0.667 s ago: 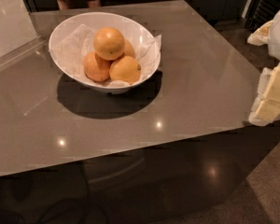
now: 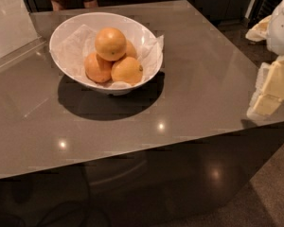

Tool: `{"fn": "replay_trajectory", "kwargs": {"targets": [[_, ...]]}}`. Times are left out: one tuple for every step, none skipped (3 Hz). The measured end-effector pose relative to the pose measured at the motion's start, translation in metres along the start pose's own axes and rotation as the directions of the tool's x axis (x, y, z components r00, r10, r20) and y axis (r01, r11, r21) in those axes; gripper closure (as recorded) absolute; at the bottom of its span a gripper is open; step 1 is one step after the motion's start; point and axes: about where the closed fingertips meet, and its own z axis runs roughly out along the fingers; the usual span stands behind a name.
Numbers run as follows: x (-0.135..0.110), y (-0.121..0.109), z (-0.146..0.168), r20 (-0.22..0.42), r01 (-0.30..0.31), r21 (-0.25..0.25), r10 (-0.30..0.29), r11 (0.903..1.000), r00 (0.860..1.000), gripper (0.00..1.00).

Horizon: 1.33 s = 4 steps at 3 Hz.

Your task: Pick orange from white bowl

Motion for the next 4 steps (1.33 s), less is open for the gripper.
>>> {"fn": "replay_trajectory", "kwargs": {"targets": [[-0.022, -0.021, 0.01, 0.051, 0.045, -0.03, -0.044, 0.9985, 0.998, 0.0], [-0.061, -0.043, 0.025, 0.119, 0.124, -0.075, -0.114, 0.9895, 0.986, 0.0], [-0.098, -0.061, 0.046, 0.174, 0.185, -0.132, -0.161, 0.9739, 0.971, 0.0], [-0.135, -0.069, 0.061, 0.216, 0.264, -0.165, -0.226, 0.9503, 0.95, 0.0]]}}
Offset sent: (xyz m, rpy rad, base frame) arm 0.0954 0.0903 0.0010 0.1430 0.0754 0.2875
